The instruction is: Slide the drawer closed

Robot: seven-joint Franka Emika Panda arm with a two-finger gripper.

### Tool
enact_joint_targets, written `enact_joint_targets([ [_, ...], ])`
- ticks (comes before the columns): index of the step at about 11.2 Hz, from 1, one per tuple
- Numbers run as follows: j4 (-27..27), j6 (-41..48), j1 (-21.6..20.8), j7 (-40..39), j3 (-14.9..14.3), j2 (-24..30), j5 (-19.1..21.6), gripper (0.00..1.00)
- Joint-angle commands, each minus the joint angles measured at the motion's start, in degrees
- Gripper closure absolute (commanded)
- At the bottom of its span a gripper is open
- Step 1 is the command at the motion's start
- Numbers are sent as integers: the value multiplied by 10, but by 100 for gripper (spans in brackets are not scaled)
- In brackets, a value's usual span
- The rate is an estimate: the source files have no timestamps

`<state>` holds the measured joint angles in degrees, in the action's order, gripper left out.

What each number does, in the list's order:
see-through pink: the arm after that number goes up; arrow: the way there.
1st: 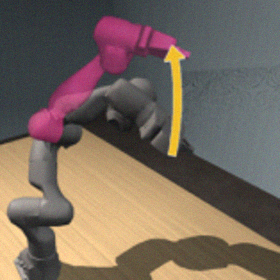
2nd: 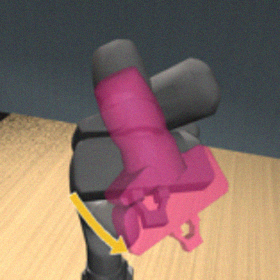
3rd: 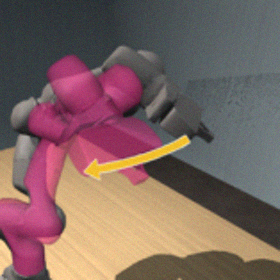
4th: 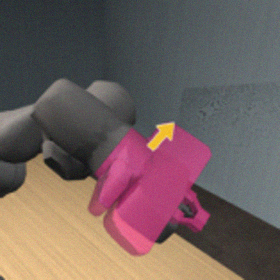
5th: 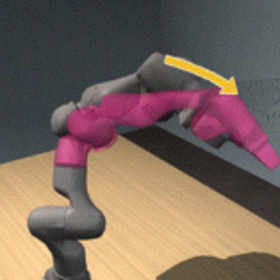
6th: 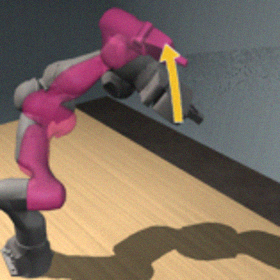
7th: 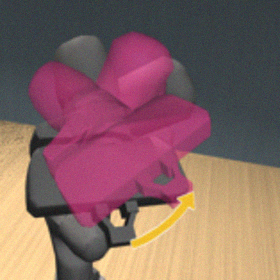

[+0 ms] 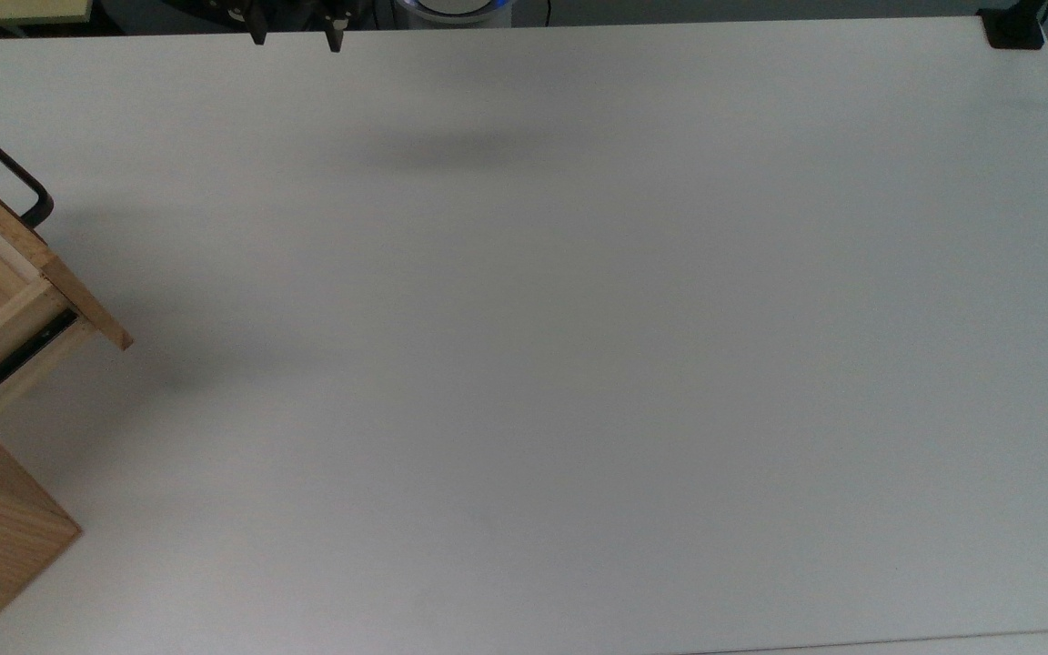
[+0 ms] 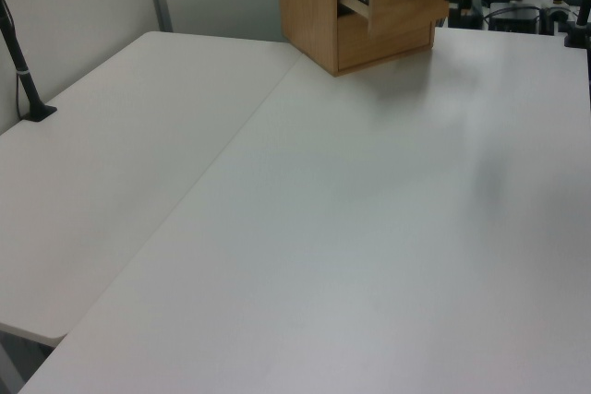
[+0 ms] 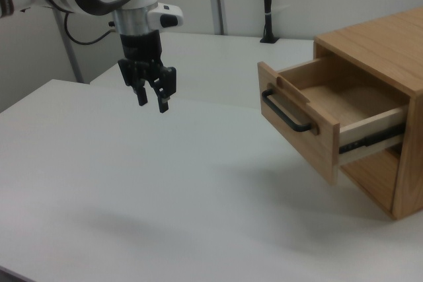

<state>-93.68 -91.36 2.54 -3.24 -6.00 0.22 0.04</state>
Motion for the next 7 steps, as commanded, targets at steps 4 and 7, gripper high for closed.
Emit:
enact_joint_targets([
  [4,5,-8,40,18,-2,-36,13,100],
  [7,49,-59,103,37,-2,-91,12,100],
])
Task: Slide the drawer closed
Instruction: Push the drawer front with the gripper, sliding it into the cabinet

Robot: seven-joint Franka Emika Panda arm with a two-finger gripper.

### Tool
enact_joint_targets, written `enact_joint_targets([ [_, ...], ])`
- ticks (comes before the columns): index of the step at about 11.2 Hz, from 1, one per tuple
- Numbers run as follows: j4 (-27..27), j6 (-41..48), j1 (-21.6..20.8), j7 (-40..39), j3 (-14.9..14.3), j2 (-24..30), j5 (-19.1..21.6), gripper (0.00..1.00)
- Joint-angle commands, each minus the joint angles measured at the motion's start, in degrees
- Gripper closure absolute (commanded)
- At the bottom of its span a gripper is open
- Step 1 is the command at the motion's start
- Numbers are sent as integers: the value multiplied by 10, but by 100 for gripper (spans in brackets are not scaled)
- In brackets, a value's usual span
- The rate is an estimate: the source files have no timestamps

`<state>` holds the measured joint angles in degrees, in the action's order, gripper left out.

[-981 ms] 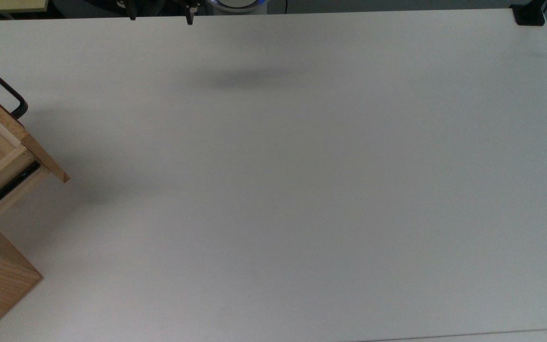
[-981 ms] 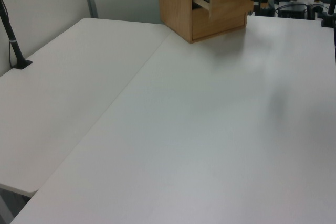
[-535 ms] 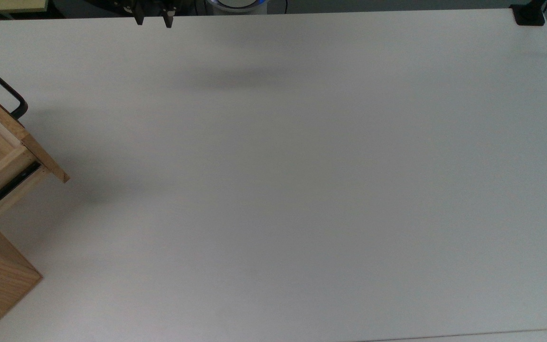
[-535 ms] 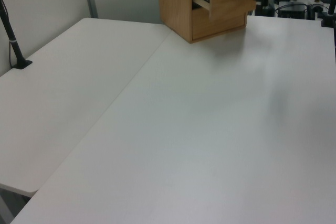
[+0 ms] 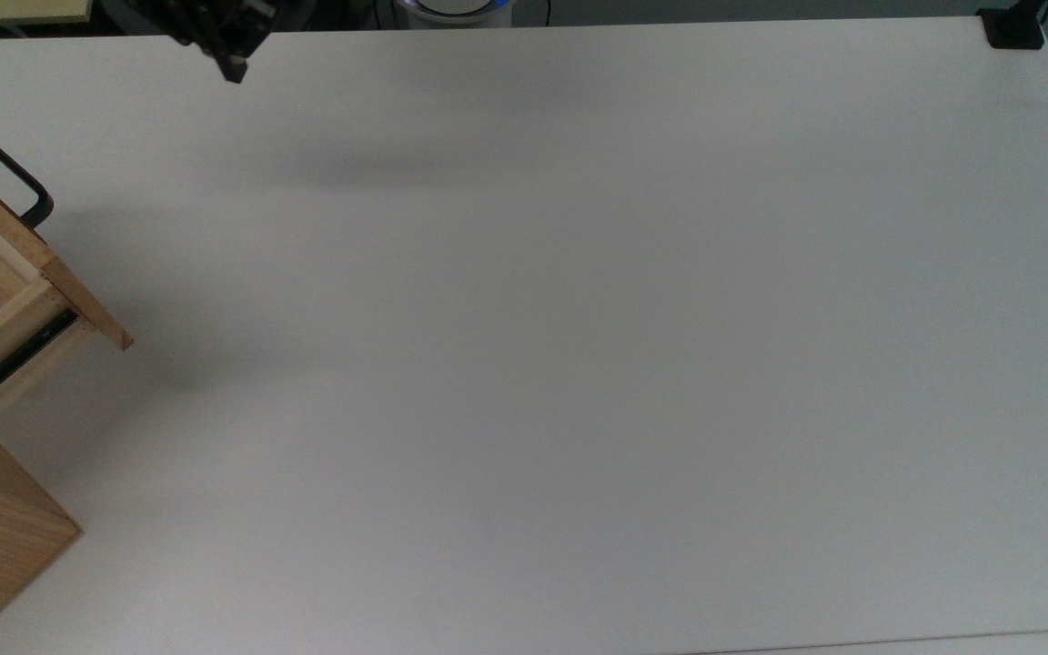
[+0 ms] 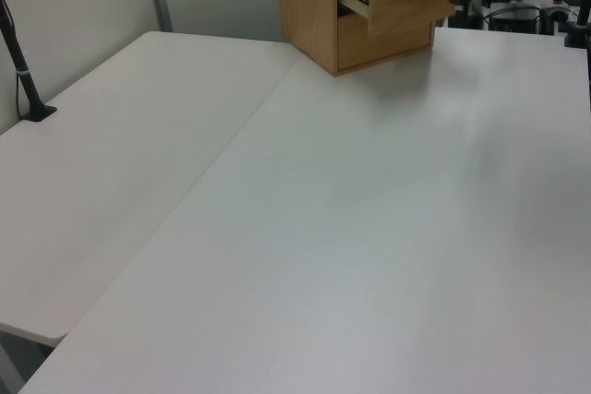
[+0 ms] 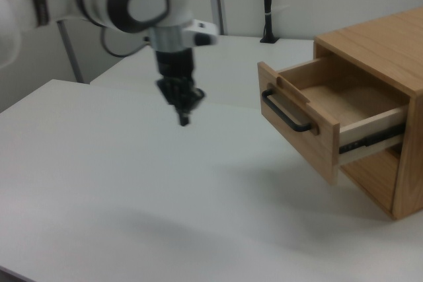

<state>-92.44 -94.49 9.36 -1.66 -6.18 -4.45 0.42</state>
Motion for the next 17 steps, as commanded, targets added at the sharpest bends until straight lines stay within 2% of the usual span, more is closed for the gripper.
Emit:
enact_joint_targets([
  [1,38,-62,43,22,-1,-59,7,100],
  [5,40,-225,65,83,-1,-108,8,100],
  [6,72,-256,76,108,0,-135,10,100],
  [8,138,-261,85,136,0,-192,9,100],
  [12,147,-348,96,184,-1,-218,26,100],
  [15,160,-501,102,244,-1,-261,25,100],
  [17,179,-538,106,250,-4,-283,25,100],
])
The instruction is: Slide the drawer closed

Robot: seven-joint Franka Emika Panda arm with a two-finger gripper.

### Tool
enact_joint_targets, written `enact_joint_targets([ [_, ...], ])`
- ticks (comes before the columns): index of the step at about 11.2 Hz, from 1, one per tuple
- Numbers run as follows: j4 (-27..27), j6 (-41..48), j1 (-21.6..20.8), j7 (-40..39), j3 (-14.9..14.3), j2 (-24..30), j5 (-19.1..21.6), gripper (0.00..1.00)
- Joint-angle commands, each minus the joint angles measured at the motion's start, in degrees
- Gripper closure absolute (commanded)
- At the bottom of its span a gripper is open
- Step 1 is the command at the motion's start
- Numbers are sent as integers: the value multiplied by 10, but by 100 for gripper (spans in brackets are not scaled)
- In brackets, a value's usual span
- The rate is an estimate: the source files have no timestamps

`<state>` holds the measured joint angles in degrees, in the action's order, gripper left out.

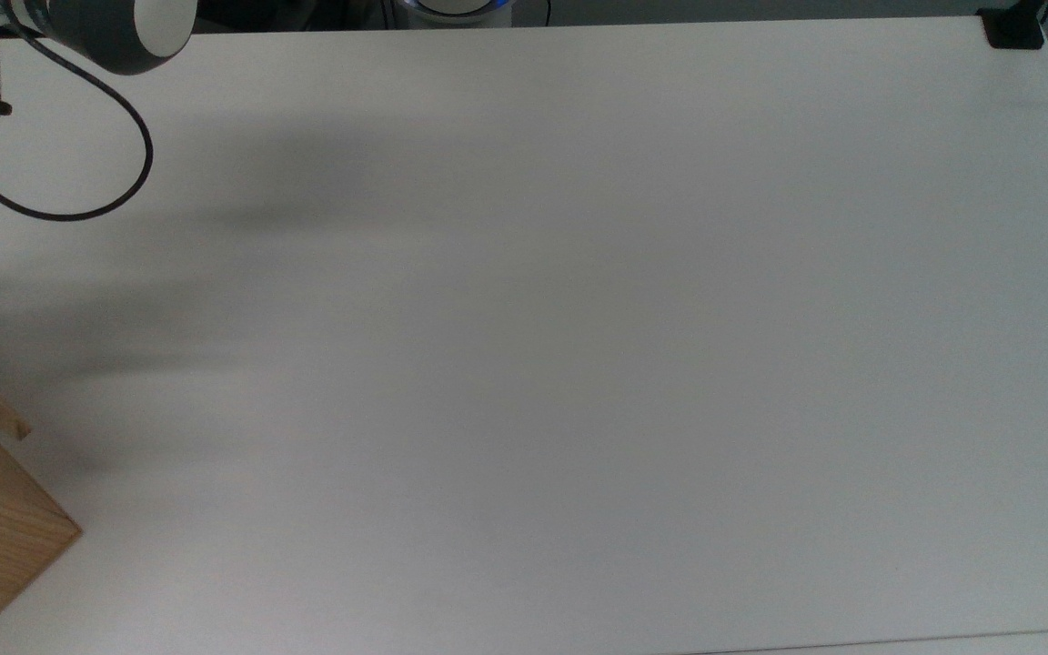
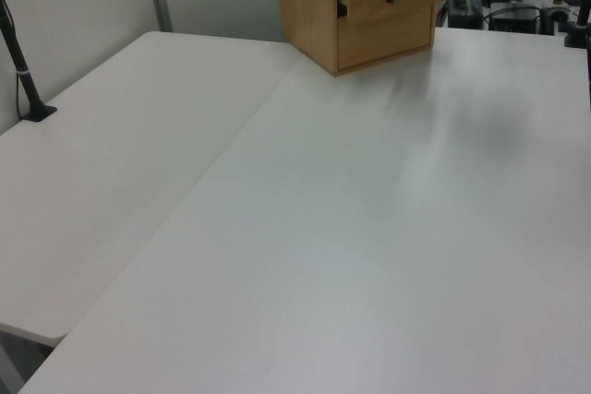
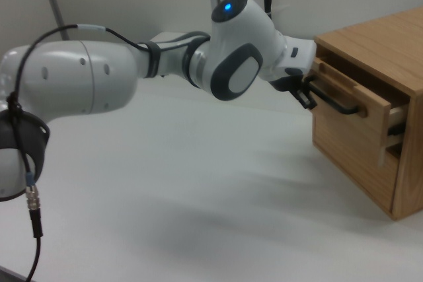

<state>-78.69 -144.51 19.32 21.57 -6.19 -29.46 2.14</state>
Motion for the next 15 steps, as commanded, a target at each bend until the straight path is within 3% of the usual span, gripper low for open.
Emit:
enact_joint_targets([
  [1,42,-66,5,18,-12,-39,8,100],
  [6,50,-269,5,15,-27,-103,7,100],
  [10,29,-271,3,-23,-28,-82,1,100],
  [12,-42,-196,-16,-70,-26,-20,2,100],
  [15,-53,123,-46,-190,-25,74,11,98],
])
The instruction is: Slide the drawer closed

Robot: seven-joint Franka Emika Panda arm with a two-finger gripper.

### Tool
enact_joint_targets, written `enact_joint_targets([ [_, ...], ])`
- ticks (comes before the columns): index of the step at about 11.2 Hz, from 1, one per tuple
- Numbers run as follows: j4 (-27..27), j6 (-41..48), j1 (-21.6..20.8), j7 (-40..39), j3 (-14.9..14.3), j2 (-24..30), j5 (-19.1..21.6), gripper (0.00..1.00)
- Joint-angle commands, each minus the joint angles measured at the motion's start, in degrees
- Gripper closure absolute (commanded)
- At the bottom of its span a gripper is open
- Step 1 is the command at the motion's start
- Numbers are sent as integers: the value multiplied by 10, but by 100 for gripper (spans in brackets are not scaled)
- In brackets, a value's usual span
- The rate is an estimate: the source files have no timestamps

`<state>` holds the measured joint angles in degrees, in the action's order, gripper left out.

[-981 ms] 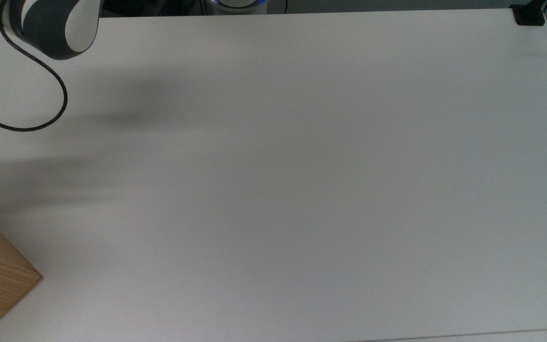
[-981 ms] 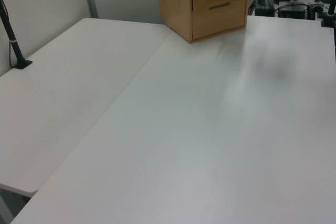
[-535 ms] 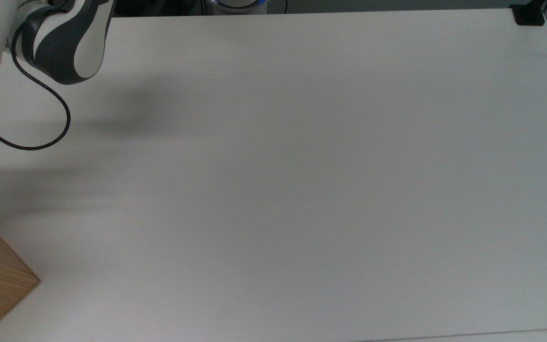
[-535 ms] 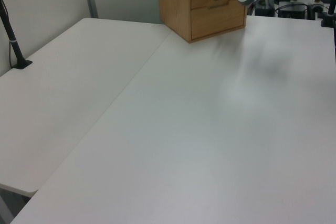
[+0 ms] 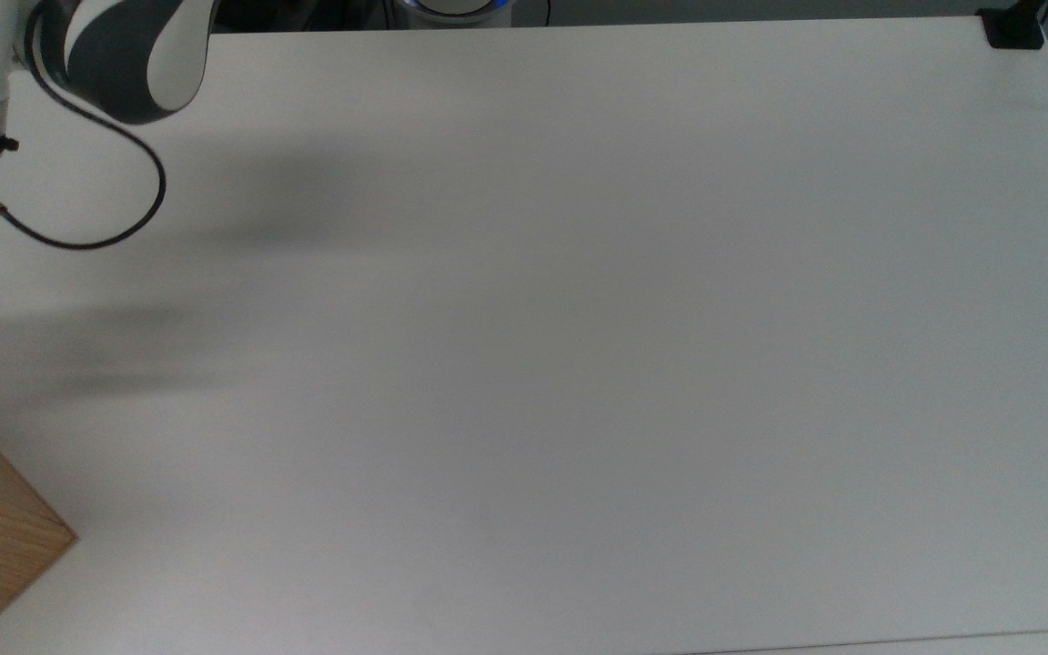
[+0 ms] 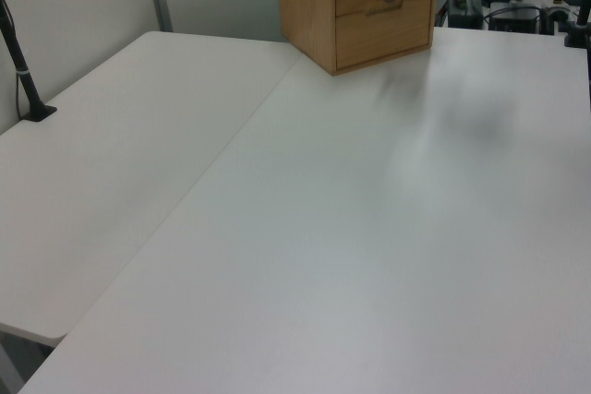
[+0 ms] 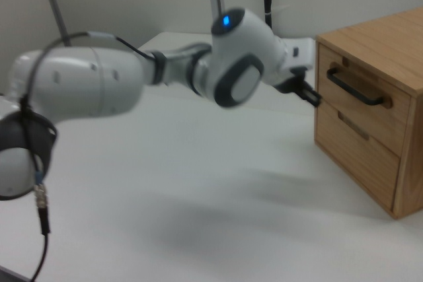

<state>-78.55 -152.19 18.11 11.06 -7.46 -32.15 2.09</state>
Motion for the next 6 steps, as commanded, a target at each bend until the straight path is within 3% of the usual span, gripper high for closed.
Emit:
enact_joint_targets([
  [1,-55,281,-44,-103,-11,126,12,94],
  [2,-57,352,-54,-111,-6,152,12,79],
  [3,-64,412,-77,-121,-6,176,10,58],
  [5,-99,490,-115,-134,-6,233,5,0],
  [6,-122,507,-136,-144,-7,264,2,0],
])
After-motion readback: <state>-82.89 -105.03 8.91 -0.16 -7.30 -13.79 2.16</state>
